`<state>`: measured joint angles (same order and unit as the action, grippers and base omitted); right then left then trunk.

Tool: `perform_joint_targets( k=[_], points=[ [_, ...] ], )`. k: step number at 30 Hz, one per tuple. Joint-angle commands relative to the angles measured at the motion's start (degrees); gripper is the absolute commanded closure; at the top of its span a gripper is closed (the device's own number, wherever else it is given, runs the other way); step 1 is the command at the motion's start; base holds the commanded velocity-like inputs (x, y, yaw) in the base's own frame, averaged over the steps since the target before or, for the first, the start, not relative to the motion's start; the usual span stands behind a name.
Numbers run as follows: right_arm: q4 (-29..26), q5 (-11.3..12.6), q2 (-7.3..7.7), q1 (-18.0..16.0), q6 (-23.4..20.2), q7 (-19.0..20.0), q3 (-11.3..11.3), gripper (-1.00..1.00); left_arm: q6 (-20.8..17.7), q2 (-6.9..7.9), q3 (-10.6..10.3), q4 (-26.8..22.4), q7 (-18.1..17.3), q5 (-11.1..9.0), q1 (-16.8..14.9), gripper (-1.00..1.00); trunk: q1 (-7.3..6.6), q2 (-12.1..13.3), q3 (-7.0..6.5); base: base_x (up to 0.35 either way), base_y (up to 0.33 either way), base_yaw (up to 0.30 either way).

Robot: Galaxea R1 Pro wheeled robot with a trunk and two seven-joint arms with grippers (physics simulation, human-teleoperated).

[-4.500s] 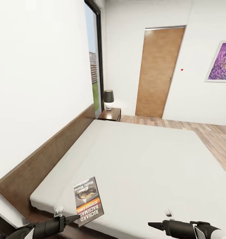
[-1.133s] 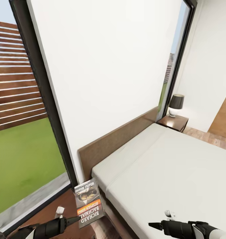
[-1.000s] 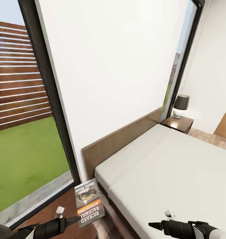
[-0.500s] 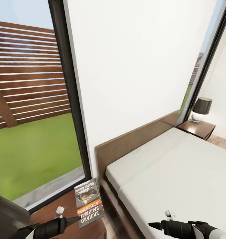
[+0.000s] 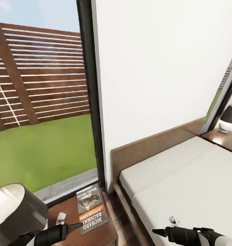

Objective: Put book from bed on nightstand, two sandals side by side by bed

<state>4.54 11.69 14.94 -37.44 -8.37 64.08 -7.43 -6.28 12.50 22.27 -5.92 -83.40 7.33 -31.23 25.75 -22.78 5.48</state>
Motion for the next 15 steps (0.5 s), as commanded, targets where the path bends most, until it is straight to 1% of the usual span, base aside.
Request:
perform_joint_targets(
  k=[1, 15],
  points=[
    [0.1, 0.6, 0.0, -0.1, -0.5, 0.3, -0.4, -1.0, -0.6, -0.02, 0.8, 0.0, -0.3, 0.5, -0.1, 1.0, 0.04, -0.1, 0.13, 0.0, 0.0, 0.284],
    [0.1, 0.6, 0.0, -0.1, -0.5, 0.3, -0.4, -1.0, -0.6, -0.02, 0.8, 0.0, -0.3, 0.5, -0.1, 1.0, 0.04, -0.1, 0.13, 0.0, 0.0, 0.284]
  ],
)
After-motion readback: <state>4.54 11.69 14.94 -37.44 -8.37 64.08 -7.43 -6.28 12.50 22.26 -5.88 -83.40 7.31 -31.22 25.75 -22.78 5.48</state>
